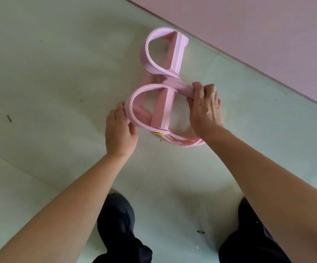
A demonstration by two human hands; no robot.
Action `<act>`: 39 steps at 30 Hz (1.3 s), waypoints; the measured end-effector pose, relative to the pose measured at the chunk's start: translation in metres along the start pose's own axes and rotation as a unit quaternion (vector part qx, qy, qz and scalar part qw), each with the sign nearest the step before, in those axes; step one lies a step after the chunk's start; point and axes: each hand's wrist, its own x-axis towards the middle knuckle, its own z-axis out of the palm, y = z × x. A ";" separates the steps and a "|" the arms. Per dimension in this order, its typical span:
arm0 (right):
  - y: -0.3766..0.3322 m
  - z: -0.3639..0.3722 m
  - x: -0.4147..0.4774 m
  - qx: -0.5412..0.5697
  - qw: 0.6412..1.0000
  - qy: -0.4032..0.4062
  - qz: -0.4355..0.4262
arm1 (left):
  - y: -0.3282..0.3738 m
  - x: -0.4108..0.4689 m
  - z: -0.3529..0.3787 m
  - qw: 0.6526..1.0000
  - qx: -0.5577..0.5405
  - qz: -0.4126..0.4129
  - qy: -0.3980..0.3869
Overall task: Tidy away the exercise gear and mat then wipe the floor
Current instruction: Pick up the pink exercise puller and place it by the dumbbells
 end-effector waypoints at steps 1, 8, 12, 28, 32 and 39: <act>-0.003 -0.010 -0.006 0.027 1.000 0.000 -0.007 | 0.005 -0.005 -0.010 1.000 -0.006 -0.005 -0.002; -0.045 -0.166 -0.056 0.089 0.994 0.057 0.003 | 0.084 -0.043 -0.148 0.995 -0.082 -0.048 0.012; -0.085 -0.318 -0.076 0.115 0.987 0.113 0.008 | 0.164 -0.052 -0.284 0.982 -0.172 -0.073 0.039; -0.158 -0.900 -0.313 0.029 0.913 0.405 0.032 | 0.599 -0.221 -0.734 0.900 -0.417 0.077 -0.098; -0.093 -0.959 -0.398 -0.009 0.882 0.463 0.089 | 0.694 -0.294 -0.728 0.880 -0.413 0.157 -0.174; 0.068 -1.008 -0.528 -0.053 0.845 0.504 0.169 | 0.847 -0.429 -0.635 0.855 -0.388 0.235 -0.251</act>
